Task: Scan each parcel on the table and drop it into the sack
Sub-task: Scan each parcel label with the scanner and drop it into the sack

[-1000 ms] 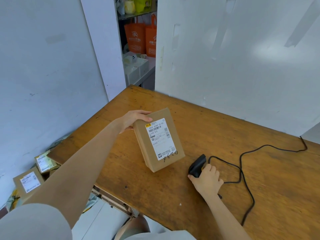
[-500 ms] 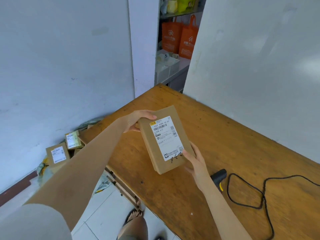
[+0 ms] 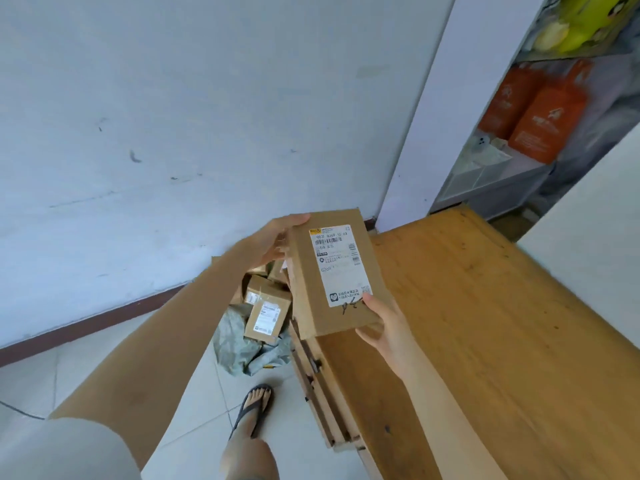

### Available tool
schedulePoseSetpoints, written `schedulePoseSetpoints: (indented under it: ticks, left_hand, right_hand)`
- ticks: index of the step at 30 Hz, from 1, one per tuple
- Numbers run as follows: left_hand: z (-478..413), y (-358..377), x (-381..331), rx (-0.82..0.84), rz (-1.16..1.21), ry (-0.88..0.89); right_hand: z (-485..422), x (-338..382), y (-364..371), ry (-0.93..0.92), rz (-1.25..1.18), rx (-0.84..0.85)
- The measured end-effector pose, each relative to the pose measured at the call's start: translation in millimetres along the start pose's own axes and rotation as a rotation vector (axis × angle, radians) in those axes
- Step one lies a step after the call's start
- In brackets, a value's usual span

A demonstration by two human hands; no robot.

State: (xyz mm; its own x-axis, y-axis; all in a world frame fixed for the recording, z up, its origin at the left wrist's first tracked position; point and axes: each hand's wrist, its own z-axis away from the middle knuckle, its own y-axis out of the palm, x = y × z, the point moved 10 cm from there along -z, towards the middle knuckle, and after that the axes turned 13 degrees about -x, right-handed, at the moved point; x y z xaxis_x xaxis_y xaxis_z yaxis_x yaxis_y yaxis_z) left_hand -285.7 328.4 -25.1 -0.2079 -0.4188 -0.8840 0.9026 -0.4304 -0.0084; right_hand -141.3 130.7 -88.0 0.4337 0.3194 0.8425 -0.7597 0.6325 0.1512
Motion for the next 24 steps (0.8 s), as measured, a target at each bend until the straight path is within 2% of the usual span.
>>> schedulePoseSetpoints:
  ticks: [3, 7, 10, 17, 22, 24]
  left_hand:
    - [-36, -45, -13, -0.038, 0.087, -0.012]
    - [-82, -82, -17, 0.033, -0.185, -0.069]
    - [-126, -109, -16, 0.092, -0.272, -0.099]
    - [-219, -186, -13, -0.135, -0.350, -0.124]
    - [-279, -220, -15, -0.245, -0.434, -0.037]
    - [-298, -236, -7, -0.295, -0.475, -0.071]
  right_hand:
    - [-36, 15, 59, 0.007, -0.043, -0.017]
    - [-90, 34, 135, -0.001, -0.022, -0.073]
    - [-132, 35, 189, 0.012, 0.010, -0.109]
    - [-214, 18, 280, 0.071, 0.169, -0.102]
    - [-272, 15, 308, 0.028, 0.354, -0.079]
    - [-294, 6, 302, 0.072, 0.447, -0.149]
